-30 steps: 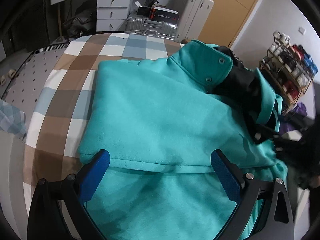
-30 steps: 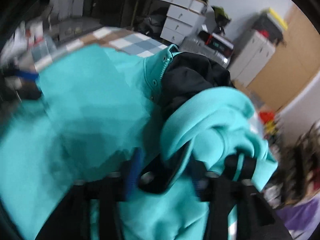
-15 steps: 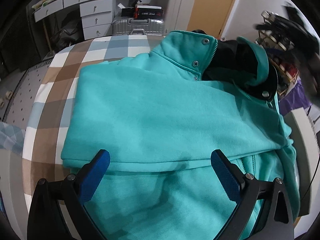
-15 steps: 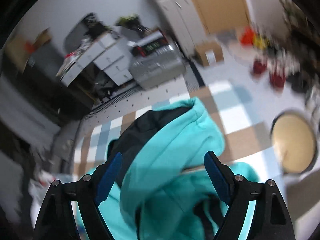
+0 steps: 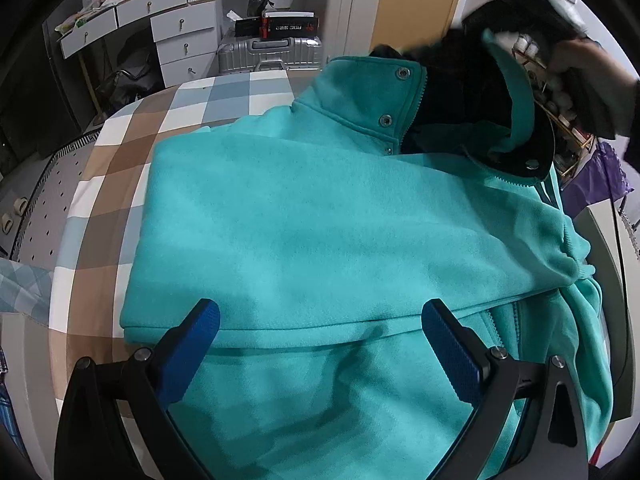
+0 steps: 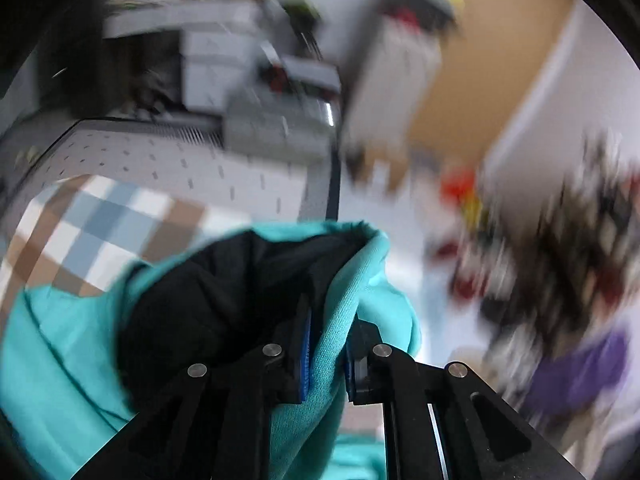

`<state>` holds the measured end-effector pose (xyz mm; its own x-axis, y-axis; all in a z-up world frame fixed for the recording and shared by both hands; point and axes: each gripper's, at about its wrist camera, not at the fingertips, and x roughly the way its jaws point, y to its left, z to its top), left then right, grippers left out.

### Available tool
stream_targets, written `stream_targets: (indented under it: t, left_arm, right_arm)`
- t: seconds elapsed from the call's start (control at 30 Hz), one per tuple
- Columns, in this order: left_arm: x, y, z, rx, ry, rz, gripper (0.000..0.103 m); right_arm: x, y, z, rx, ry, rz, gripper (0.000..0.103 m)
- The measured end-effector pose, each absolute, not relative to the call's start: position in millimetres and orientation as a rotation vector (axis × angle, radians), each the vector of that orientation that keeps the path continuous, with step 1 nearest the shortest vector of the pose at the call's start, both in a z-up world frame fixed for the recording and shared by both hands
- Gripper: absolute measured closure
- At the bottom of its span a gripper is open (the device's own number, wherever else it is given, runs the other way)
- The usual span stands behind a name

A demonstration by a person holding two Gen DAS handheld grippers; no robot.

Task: Fold large clothes
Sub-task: 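Grasp the hood edge with the right tool and lift it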

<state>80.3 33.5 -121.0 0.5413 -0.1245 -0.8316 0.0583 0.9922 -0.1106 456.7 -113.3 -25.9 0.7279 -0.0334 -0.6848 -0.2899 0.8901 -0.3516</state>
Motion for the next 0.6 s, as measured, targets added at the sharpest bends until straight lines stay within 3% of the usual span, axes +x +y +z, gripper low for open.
stream_targets:
  t: [0.17, 0.3, 0.47, 0.6]
  left_arm:
    - [73.7, 42.1, -103.0, -0.096, 0.926, -0.095, 0.004]
    - [66.1, 62.2, -73.5, -0.120, 0.798, -0.077, 0.004]
    - [73.2, 87.4, -24.0, -0.201, 0.578, -0.095, 0.004]
    - [109.1, 69.6, -0.7, -0.094, 0.547, -0.131, 0.004]
  right_arm:
    - [352.6, -89.0, 27.5, -0.619, 0.346, 0.304, 0.092]
    - [279.2, -97.0, 28.1, -0.662, 0.161, 0.391, 0.092]
    - [206.0, -114.4, -4.4, -0.684, 0.080, 0.489, 0.093]
    - [168.2, -103.5, -34.4, -0.753, 0.075, 0.558, 0.093]
